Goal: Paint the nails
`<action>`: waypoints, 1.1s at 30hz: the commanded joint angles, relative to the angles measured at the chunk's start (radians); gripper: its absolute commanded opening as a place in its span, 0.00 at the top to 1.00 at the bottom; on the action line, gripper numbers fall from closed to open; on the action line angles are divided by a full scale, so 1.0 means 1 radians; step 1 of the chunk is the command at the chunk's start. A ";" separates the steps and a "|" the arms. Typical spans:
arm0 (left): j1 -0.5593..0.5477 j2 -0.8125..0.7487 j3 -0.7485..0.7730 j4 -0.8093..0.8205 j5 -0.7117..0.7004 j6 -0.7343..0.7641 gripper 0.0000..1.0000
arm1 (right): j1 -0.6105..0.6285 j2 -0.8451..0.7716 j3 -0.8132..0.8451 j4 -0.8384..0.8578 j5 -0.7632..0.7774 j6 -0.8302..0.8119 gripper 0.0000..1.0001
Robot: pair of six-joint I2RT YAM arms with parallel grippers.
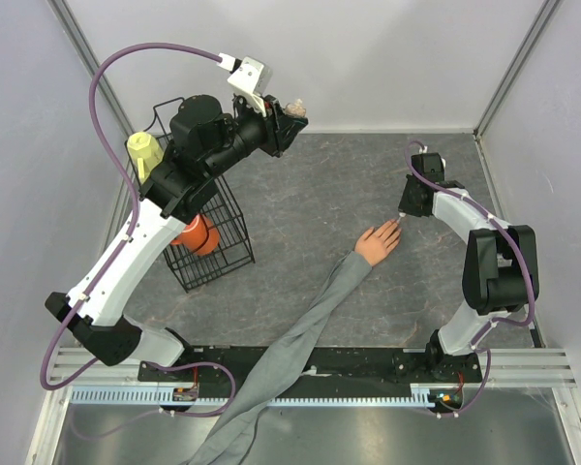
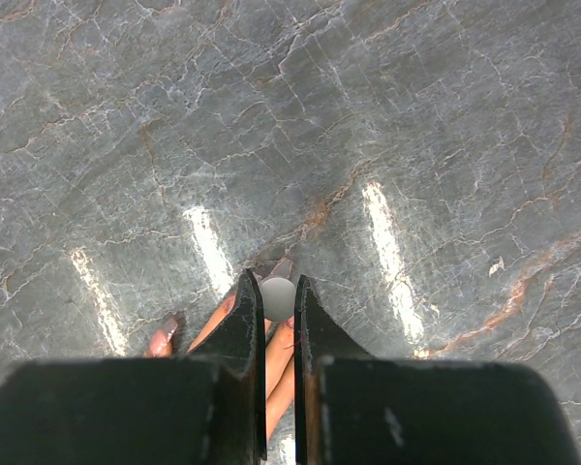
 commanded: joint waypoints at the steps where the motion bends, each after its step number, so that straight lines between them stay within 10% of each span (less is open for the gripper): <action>1: 0.009 0.002 0.046 0.011 0.017 -0.033 0.98 | -0.004 0.006 0.007 -0.001 0.011 -0.008 1.00; 33: 0.011 -0.003 0.041 0.005 0.014 -0.041 0.98 | -0.004 0.028 0.020 0.004 0.030 0.003 1.00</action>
